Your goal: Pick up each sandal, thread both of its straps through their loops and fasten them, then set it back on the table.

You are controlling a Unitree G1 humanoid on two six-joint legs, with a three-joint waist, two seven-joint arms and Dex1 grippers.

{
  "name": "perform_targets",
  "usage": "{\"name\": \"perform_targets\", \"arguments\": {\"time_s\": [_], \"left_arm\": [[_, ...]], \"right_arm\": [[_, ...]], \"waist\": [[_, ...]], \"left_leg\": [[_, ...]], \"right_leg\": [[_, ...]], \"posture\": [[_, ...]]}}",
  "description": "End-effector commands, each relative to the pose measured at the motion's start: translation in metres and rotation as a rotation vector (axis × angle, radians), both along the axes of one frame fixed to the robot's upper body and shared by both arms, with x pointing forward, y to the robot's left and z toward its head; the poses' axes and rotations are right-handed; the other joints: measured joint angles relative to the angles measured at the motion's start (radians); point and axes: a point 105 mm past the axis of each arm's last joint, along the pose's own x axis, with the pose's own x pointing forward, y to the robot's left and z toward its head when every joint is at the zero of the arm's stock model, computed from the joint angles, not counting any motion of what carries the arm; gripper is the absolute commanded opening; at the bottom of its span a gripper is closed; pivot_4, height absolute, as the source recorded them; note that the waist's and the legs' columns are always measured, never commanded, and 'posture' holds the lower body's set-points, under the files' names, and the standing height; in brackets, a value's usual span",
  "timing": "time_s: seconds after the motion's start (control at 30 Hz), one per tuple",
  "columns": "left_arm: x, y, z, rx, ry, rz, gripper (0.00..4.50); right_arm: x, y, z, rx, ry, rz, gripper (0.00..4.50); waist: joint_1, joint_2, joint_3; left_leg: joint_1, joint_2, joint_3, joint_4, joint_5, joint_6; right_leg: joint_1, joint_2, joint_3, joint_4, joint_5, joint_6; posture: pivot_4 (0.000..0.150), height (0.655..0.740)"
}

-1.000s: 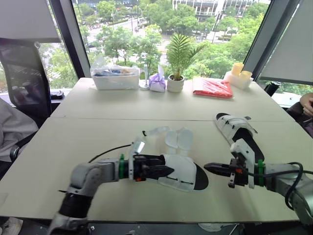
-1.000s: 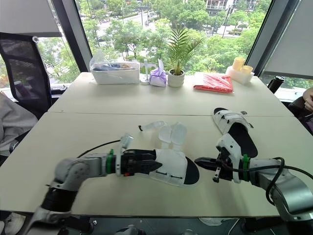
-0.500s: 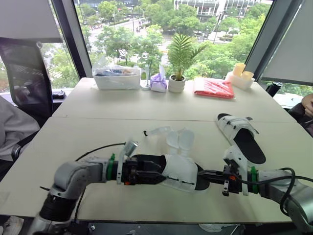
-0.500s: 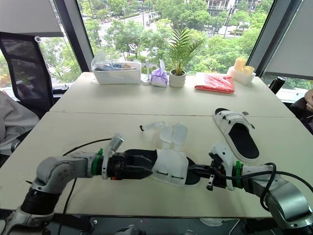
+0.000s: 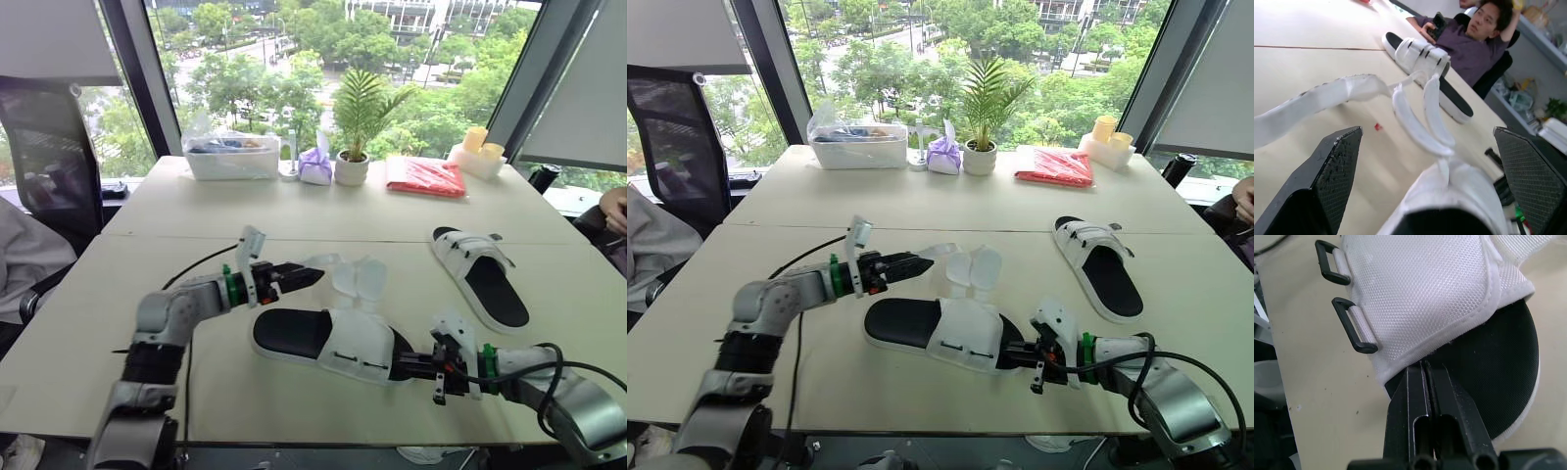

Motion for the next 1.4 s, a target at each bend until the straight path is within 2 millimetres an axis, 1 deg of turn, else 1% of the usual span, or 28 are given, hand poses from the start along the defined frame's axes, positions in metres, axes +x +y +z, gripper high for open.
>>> {"name": "perform_targets", "arguments": {"time_s": [0.03, 0.13, 0.23, 0.33, 0.4, 0.43, 0.5, 0.67, 0.77, 0.97, 1.0, 1.07, 1.13, 1.23, 1.27, 1.33, 1.4], "left_arm": [[0.015, -0.01, 0.004, -0.004, 0.038, 0.031, 4.45], [0.021, -0.023, 0.001, 0.027, 0.079, 0.02, 4.45], [0.029, -0.032, 0.003, 0.003, 0.134, 0.027, 4.45], [0.04, -0.041, 0.007, -0.07, 0.213, 0.058, 4.45], [0.049, -0.047, 0.003, -0.095, 0.294, 0.099, 4.45], [0.053, -0.048, -0.002, -0.091, 0.336, 0.118, 4.45], [0.061, -0.051, -0.004, -0.139, 0.402, 0.175, 4.45], [0.081, -0.047, -0.005, -0.196, 0.447, 0.346, 4.45], [0.085, -0.047, -0.009, -0.196, 0.486, 0.41, 3.62], [0.081, -0.055, -0.009, -0.158, 0.461, 0.36, 0.59], [0.079, -0.056, -0.008, -0.154, 0.459, 0.34, 0.59], [0.079, -0.053, -0.006, -0.14, 0.442, 0.322, 0.59], [0.08, -0.046, -0.003, -0.119, 0.415, 0.325, 0.59], [0.079, -0.032, 0.002, -0.111, 0.401, 0.3, 1.44], [0.076, -0.028, 0.005, -0.104, 0.391, 0.269, 1.91], [0.061, -0.021, 0.01, -0.08, 0.389, 0.153, 2.87], [0.046, -0.017, 0.009, -0.058, 0.41, 0.079, 3.94]], "right_arm": [[0.001, 0.003, -0.008, -0.011, 0.021, 0.005, 0.0], [0.004, 0.004, -0.007, -0.011, 0.01, 0.001, 0.0], [0.006, 0.005, -0.007, -0.008, 0.002, -0.005, 0.0], [0.008, 0.006, -0.007, -0.004, -0.007, -0.014, 0.0], [0.009, 0.007, -0.007, -0.002, -0.013, -0.019, 0.0], [0.01, 0.008, -0.008, -0.001, -0.015, -0.02, 0.0], [0.011, 0.009, -0.008, 0.003, -0.022, -0.026, 0.0], [0.012, 0.011, -0.009, 0.011, -0.031, -0.035, 0.0], [0.013, 0.011, -0.009, 0.013, -0.037, -0.043, 0.0], [0.014, 0.009, -0.009, 0.014, -0.046, -0.064, 0.0], [0.014, 0.009, -0.009, 0.014, -0.047, -0.065, 0.0], [0.014, 0.009, -0.009, 0.015, -0.047, -0.067, 0.0], [0.013, 0.009, -0.009, 0.015, -0.048, -0.068, 0.0], [0.014, 0.009, -0.01, 0.014, -0.052, -0.073, 0.0], [0.014, 0.009, -0.009, 0.014, -0.053, -0.074, 0.0], [0.014, 0.009, -0.01, 0.016, -0.053, -0.075, 0.0], [0.014, 0.009, -0.011, 0.017, -0.051, -0.075, 0.0]], "waist": [[0.0, 0.0, 0.0], [0.0, 0.0, 0.0], [0.001, 0.0, 0.0], [0.001, -0.001, 0.001], [0.0, -0.001, 0.001], [0.0, -0.001, 0.001], [-0.001, -0.002, 0.001], [-0.004, -0.002, 0.001], [-0.003, -0.002, 0.001], [-0.002, -0.002, 0.001], [-0.001, -0.002, 0.001], [-0.001, -0.002, 0.001], [-0.001, -0.002, 0.001], [-0.004, -0.002, 0.001], [-0.005, -0.002, 0.001], [-0.007, -0.002, 0.001], [-0.008, -0.002, 0.001]], "left_leg": [[0.0, 0.0, 0.0, 0.0, 0.0, 0.0], [0.0, 0.0, 0.0, 0.0, 0.0, 0.0], [0.0, 0.0, 0.0, 0.0, 0.0, 0.0], [0.0, 0.0, -0.001, 0.0, 0.0, 0.0], [0.0, 0.0, -0.001, 0.0, 0.0, 0.0], [0.0, 0.0, -0.001, 0.0, 0.0, 0.0], [0.0, 0.0, -0.002, 0.0, 0.0, 0.0], [0.0, 0.0, -0.002, 0.0, 0.0, 0.0], [0.0, 0.0, -0.002, 0.0, 0.0, 0.0], [0.0, 0.0, -0.002, 0.0, 0.0, -0.001], [0.0, 0.0, -0.001, 0.0, 0.0, -0.001], [0.0, 0.0, -0.001, 0.0, 0.0, -0.001], [0.0, 0.0, -0.001, 0.0, -0.001, -0.002], [0.0, 0.0, -0.001, 0.0, -0.001, -0.003], [-0.001, 0.0, -0.001, 0.0, -0.001, -0.003], [-0.001, 0.0, -0.001, 0.0, -0.001, -0.004], [-0.001, 0.0, -0.001, -0.001, 0.0, -0.006]], "right_leg": [[0.0, 0.0, 0.0, 0.0, 0.0, 0.0], [0.0, 0.0, -0.001, 0.001, 0.0, 0.001], [0.0, 0.0, -0.001, 0.001, 0.0, 0.001], [0.0, 0.0, -0.001, 0.001, 0.0, 0.001], [0.0, 0.0, -0.002, 0.001, 0.0, 0.001], [0.0, 0.0, -0.002, 0.001, 0.001, 0.001], [0.0, 0.0, -0.002, 0.001, 0.001, 0.001], [0.0, 0.0, -0.002, 0.002, 0.001, 0.002], [0.0, 0.0, -0.002, 0.002, 0.001, 0.002], [-0.001, 0.0, -0.003, 0.002, 0.001, 0.003], [-0.001, 0.0, -0.003, 0.002, 0.001, 0.003], [-0.001, 0.0, -0.003, 0.002, 0.001, 0.003], [-0.001, 0.0, -0.003, 0.002, 0.001, 0.003], [-0.001, 0.0, -0.003, 0.002, 0.001, 0.003], [-0.002, 0.0, -0.003, 0.002, 0.001, 0.003], [-0.002, 0.0, -0.003, 0.002, 0.001, 0.003], [-0.002, 0.0, -0.003, 0.002, 0.001, 0.003]], "posture": [[0.15, 0.74], [0.15, 0.74], [0.15, 0.74], [0.15, 0.74], [0.15, 0.74], [0.15, 0.74], [0.15, 0.74], [0.15, 0.74], [0.15, 0.74], [0.15, 0.74], [0.15, 0.74], [0.15, 0.74], [0.15, 0.74], [0.15, 0.74], [0.15, 0.74], [0.15, 0.74], [0.15, 0.74]]}}
